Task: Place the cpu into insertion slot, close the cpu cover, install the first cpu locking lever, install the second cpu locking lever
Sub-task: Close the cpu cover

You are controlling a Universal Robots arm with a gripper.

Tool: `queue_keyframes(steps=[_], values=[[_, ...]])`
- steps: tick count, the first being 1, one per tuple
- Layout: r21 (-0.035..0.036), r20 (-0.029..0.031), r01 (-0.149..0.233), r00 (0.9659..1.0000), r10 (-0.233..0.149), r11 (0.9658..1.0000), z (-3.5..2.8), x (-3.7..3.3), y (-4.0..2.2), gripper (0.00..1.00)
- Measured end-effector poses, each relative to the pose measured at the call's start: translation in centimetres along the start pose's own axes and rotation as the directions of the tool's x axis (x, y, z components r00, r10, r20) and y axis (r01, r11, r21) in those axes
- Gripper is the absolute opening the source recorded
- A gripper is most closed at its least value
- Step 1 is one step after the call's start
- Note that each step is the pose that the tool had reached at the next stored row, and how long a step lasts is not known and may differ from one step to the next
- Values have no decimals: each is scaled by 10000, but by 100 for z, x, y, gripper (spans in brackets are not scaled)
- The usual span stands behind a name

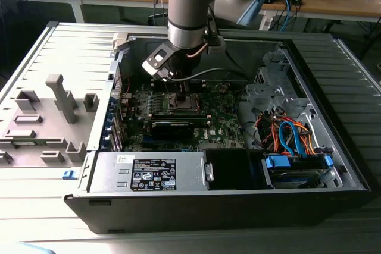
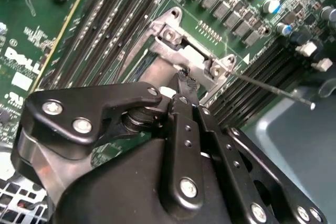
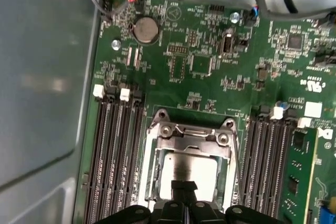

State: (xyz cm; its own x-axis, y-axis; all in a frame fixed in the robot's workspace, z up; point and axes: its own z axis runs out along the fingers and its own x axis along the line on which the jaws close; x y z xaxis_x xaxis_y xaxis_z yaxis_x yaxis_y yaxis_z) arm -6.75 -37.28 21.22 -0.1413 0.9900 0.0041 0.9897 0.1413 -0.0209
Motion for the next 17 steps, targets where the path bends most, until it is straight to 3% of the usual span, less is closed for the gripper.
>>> queue_keyframes(steps=[7, 11, 12, 13, 14, 15, 17], values=[[6, 7, 0, 10000, 0, 10000, 73, 5, -39, 11], [1, -1, 0, 10000, 0, 10000, 78, 5, -39, 11], [-10, -13, 1, 10000, -1, 10000, 62, 5, -23, 11], [29, -7, 0, 10000, 0, 10000, 15, -9, 62, 11], [103, -27, 1, 10000, -1, 9999, -12, -31, 192, 11], [104, -33, -1, 10000, 1, 9999, -107, -34, 212, 11], [105, -33, 0, 10000, 0, 9999, -171, -35, 213, 11]])
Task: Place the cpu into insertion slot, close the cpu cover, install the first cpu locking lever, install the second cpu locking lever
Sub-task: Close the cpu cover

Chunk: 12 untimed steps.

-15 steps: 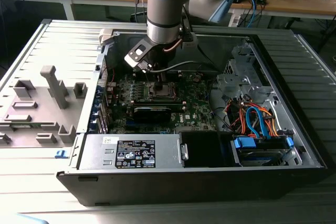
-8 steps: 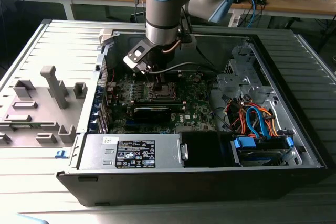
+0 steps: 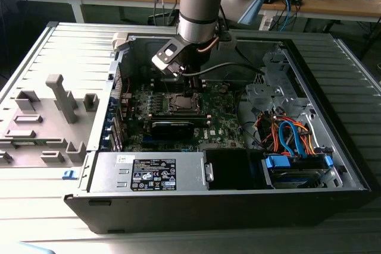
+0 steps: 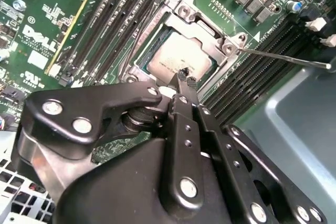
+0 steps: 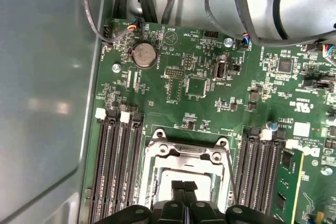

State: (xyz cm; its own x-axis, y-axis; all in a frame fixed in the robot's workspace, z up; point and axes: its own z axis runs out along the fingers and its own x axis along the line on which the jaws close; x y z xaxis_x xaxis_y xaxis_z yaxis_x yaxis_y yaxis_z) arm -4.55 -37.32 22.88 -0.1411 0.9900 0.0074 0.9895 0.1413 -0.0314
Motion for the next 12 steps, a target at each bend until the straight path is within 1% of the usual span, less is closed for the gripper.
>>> queue_keyframes(steps=[2, 4, 5, 6, 7, 12], values=[[-1, -2, 1, 10000, -1, 10000, -35, 0, 1, 11], [0, -1, 0, 10000, 0, 10000, -47, 0, 1, 11], [0, -1, 1, 10000, -1, 10000, -62, 0, 2, 11], [0, -2, 0, 10000, 0, 10000, -96, 0, 2, 11], [0, -1, 1, 10000, -1, 10000, -114, 0, 1, 11], [0, -1, 0, 10000, 0, 10000, -182, 1, -1, 11]])
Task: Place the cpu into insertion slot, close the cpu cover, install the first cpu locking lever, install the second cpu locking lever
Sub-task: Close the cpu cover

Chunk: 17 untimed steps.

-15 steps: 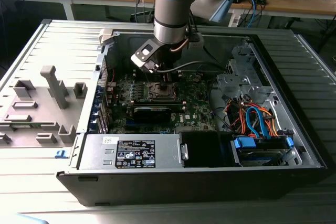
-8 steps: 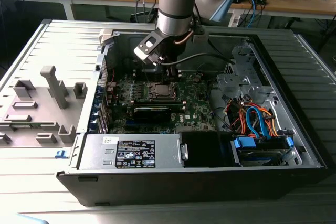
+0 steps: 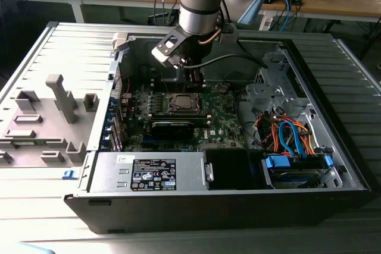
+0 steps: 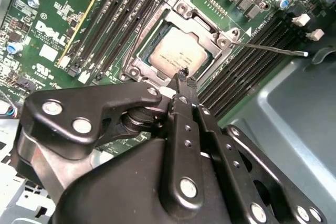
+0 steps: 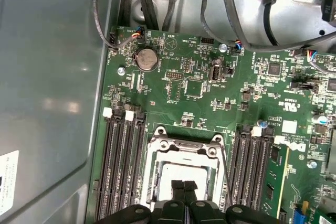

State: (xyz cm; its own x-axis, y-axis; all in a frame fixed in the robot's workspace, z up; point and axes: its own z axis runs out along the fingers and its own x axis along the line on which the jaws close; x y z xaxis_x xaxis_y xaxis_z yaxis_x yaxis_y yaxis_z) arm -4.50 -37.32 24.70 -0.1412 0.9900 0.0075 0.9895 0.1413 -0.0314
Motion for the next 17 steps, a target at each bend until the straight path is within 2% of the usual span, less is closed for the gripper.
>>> queue_keyframes(steps=[8, 17], values=[[0, -1, 1, 10000, -1, 10000, -97, 1, -3, 11], [0, -1, 0, 10000, 0, 10000, -104, 1, -3, 11]])
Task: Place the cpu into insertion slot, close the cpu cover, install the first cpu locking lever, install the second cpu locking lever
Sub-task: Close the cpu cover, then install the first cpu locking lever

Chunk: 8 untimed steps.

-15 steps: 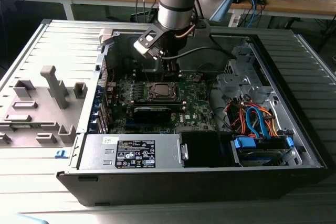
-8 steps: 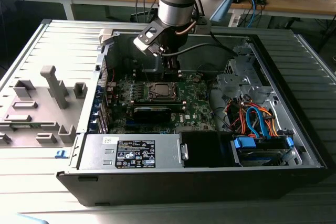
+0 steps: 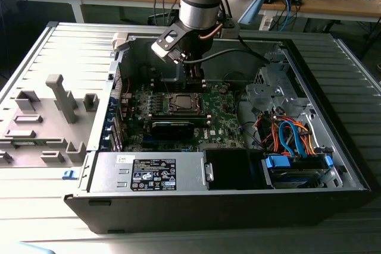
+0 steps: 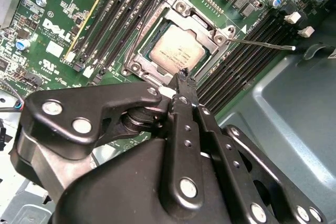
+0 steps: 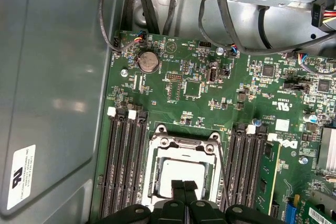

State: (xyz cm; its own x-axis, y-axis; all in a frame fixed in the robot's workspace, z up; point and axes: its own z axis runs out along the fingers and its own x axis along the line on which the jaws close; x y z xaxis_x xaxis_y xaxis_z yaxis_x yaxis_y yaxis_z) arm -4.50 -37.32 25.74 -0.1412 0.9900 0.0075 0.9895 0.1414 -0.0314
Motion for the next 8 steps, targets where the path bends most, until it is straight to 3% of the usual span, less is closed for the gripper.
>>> queue_keyframes(steps=[6, 8], values=[[0, 0, 2, 10000, -2, 10000, -2, 0, 0, 11], [4, 10, 286, 9996, -286, 9996, -3, -1, 0, 11]])
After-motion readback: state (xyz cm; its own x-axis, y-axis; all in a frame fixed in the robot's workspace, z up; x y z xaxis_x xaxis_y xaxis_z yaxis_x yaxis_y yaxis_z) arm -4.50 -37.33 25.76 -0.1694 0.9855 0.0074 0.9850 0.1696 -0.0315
